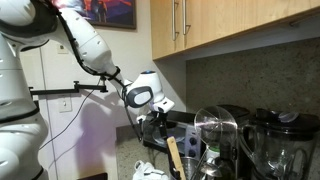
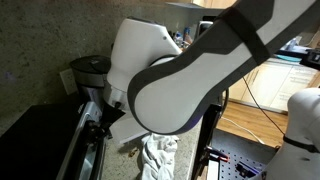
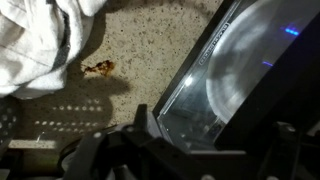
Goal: Open the mini oven door then place the plate on top of the mini oven
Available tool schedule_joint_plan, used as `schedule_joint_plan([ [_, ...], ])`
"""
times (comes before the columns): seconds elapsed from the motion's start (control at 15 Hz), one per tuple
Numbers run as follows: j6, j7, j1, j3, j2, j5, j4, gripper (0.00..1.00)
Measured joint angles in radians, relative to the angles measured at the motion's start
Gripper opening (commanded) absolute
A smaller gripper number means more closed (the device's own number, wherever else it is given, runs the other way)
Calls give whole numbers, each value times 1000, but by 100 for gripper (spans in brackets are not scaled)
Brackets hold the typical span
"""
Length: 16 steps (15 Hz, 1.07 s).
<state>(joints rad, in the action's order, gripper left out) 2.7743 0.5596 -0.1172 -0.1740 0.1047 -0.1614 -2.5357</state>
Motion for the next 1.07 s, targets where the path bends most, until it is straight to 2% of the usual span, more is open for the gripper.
schedule_joint_plan([
  [0.27,-1,24,0,0,49,-3,-46,100],
  [0.67,-49,70,4,-6,172,-9,-174,100],
  [1.07,-49,170,64,-48,211,39,-254,100],
])
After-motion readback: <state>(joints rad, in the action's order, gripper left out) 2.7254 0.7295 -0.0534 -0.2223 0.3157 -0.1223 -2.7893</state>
